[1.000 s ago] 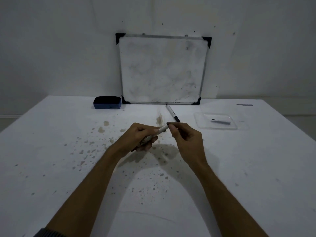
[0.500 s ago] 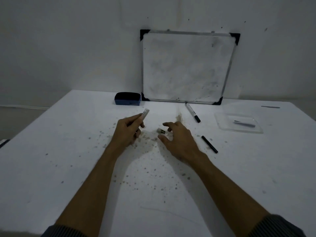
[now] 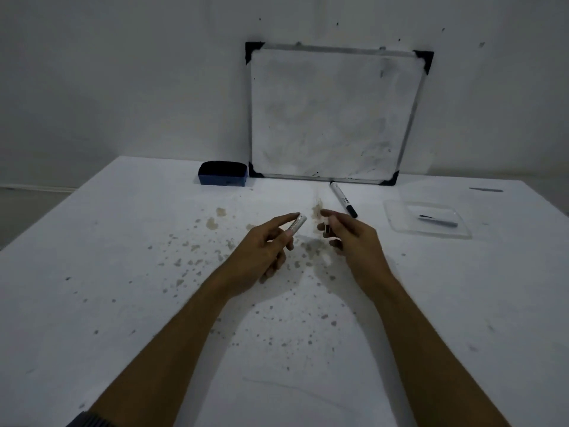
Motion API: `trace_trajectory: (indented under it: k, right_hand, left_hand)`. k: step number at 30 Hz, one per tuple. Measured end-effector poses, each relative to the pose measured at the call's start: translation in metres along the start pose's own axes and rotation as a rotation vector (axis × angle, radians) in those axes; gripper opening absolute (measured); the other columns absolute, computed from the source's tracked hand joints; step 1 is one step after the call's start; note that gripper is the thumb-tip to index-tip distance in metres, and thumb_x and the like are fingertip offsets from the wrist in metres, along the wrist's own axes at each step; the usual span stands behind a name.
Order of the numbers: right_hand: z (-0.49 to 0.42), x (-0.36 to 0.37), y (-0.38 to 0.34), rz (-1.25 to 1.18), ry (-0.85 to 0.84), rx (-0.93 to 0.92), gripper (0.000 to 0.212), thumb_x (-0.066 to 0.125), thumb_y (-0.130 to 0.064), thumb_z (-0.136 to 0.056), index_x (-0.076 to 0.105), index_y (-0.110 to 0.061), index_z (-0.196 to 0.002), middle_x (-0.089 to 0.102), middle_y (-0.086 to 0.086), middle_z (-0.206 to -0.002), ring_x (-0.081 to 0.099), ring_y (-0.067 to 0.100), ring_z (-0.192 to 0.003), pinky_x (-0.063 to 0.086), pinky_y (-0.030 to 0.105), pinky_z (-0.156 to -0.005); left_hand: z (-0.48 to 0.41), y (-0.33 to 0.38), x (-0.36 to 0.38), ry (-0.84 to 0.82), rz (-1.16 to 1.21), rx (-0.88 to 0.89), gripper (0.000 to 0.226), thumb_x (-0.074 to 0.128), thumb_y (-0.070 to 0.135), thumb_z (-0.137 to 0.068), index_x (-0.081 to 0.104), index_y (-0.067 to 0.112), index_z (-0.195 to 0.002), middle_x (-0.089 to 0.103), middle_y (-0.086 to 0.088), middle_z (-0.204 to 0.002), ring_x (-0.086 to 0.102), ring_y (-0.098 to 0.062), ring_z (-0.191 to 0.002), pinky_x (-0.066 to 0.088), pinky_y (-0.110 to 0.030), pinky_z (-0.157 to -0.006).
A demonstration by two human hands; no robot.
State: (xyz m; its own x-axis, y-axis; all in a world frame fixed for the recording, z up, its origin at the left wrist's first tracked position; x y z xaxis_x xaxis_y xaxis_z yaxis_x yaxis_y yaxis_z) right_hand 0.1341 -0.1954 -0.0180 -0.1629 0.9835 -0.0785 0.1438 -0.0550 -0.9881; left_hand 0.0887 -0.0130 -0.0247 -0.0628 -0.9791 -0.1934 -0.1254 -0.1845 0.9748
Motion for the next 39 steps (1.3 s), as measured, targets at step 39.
trace_trajectory:
  k: [39]
  right_hand:
    - [-0.017,-0.012,0.008,-0.138,0.044,-0.022,0.030,0.071,-0.026,-0.094,0.075,-0.014,-0.122,0.079,-0.001,-0.113,0.075,0.015,-0.104,0.057,0.031,-0.097]
  left_hand:
    - [-0.031,-0.003,0.021,-0.059,0.066,0.040,0.034,0.052,0.020,-0.107,0.063,0.024,-0.139,0.060,-0.007,-0.082,0.040,-0.017,-0.052,0.033,-0.031,-0.045]
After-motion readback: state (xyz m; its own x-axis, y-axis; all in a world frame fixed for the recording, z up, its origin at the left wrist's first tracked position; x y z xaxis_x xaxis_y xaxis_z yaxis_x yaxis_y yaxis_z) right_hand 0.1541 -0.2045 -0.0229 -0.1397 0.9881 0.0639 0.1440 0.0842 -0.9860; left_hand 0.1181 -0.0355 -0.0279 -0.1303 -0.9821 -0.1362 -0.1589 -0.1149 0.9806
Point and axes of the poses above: each hand's wrist, its own z-axis away from the middle knuckle, its own x-axis out of the palm, y = z × x, the point moved 10 cm from there along -z, towards the middle knuckle
